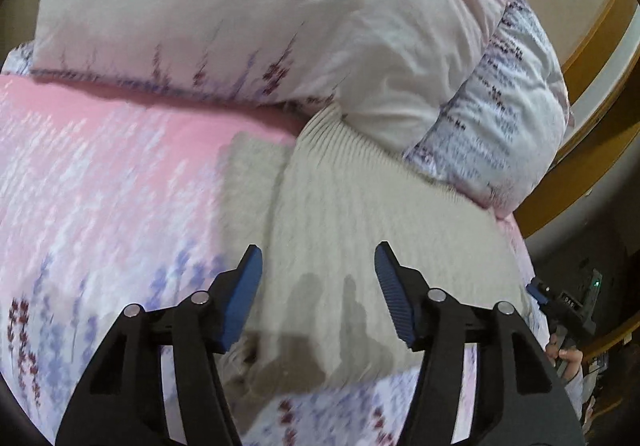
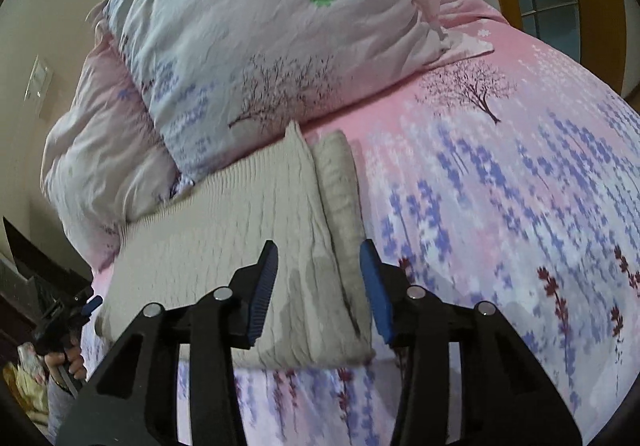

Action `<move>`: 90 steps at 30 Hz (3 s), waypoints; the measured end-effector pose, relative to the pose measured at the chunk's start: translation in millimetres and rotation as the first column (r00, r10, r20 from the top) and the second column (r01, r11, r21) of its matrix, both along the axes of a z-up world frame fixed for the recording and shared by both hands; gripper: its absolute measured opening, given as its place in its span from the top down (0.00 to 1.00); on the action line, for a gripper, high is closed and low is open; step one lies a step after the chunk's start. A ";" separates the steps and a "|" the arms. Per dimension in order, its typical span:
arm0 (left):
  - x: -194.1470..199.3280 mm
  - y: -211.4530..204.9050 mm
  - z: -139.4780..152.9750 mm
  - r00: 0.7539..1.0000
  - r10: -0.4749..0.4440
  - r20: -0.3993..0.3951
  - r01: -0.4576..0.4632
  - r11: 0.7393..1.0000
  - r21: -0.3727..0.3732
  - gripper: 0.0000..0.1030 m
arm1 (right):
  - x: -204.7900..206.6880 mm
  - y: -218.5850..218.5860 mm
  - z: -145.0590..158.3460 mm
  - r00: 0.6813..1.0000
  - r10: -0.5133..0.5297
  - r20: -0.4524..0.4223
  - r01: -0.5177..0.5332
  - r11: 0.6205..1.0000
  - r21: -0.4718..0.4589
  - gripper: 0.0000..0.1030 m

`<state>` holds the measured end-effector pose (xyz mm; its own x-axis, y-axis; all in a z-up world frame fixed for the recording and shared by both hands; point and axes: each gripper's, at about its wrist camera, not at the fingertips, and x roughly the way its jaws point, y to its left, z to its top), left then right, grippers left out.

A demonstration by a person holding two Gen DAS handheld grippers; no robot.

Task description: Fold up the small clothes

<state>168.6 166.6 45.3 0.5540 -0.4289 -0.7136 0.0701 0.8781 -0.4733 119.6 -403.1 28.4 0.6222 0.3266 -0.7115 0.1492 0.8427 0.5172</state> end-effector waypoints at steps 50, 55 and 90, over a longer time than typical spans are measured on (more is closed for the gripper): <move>-35.8 20.4 -23.9 0.999 -0.039 -0.011 0.039 0.999 -0.004 0.93 | -27.0 17.7 2.7 0.998 0.059 -0.001 -0.059 0.990 -0.127 0.90; -35.6 16.8 -19.1 0.999 -0.040 -0.010 0.040 0.999 0.022 0.92 | -21.9 20.3 -2.6 0.998 0.021 -0.054 -0.030 0.985 -0.172 0.65; 9.6 38.0 -10.5 0.993 0.112 -0.045 -0.115 0.990 -0.080 0.37 | 39.8 162.6 14.5 0.970 0.243 -0.006 -0.230 0.908 -0.349 0.24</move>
<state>178.2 204.6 34.8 0.5738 -0.4232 -0.7011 -0.0481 0.8372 -0.5448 159.4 -240.5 42.9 0.5852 0.2060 -0.7843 -0.0903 0.9777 0.1894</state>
